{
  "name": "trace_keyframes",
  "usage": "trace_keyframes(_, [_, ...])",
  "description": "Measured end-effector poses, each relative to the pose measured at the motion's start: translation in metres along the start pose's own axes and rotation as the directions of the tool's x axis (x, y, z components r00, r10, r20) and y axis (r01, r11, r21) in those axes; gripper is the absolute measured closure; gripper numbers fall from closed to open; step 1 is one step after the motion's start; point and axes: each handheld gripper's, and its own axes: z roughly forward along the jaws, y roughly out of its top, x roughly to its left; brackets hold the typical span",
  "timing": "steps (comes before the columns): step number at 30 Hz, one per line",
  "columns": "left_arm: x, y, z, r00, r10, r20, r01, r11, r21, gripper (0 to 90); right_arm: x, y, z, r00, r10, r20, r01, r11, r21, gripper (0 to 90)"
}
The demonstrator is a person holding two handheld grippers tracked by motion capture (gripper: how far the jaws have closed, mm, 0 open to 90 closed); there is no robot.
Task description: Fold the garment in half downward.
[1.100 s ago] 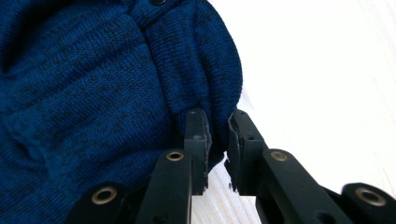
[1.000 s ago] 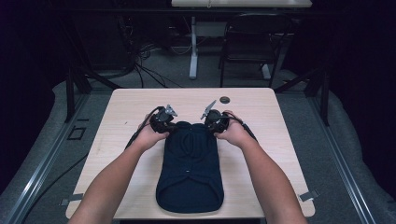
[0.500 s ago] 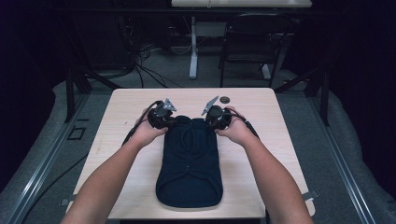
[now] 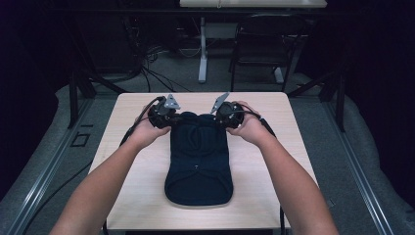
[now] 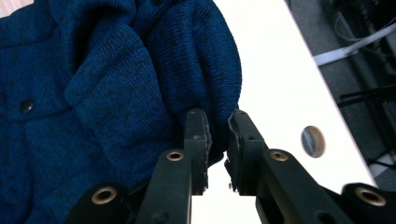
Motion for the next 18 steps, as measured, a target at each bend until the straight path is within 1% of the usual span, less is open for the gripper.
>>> trace_keyframes(3, [0.0, 0.003, -0.006, 0.9998, 0.015, -0.013, -0.016, 0.9998, -0.01, 78.5, -0.001, 0.003, -0.007, 0.9997, -0.014, 0.02, 0.015, 1.0, -0.016, 78.6])
trace_keyframes(6, [0.0, 0.005, -0.012, 0.9997, 0.011, -0.021, -0.012, 0.9995, -0.029, 78.5, -0.002, 0.005, -0.013, 0.9992, -0.02, 0.033, 0.021, 0.999, -0.025, 78.6])
trace_keyframes(9, [0.0, 0.005, -0.015, 0.9993, 0.019, -0.031, -0.02, 0.9992, -0.034, 78.4, -0.002, 0.007, -0.017, 0.999, -0.022, 0.039, 0.023, 0.999, -0.044, 78.7])
trace_keyframes(11, [0.0, 0.006, -0.018, 0.9988, 0.027, -0.042, -0.028, 0.9989, -0.038, 78.5, -0.002, 0.008, -0.02, 0.9979, -0.039, 0.051, 0.041, 0.998, -0.044, 78.6])
trace_keyframes(14, [0.0, 0.008, -0.022, 0.9973, 0.043, -0.06, -0.046, 0.9982, -0.04, 78.5, 0.0, 0.01, -0.022, 0.9968, -0.045, 0.066, 0.049, 0.997, -0.06, 78.6])
trace_keyframes(15, [0.0, 0.009, -0.023, 0.9961, 0.051, -0.072, -0.054, 0.9976, -0.042, 78.5, 0.0, 0.01, -0.023, 0.9958, -0.052, 0.075, 0.056, 0.997, -0.059, 78.6])
trace_keyframes(18, [0.0, 0.012, -0.026, 0.994, 0.059, -0.092, -0.064, 0.9969, -0.047, 78.5, -0.002, 0.012, -0.026, 0.994, -0.053, 0.096, 0.06, 0.996, -0.071, 78.6])
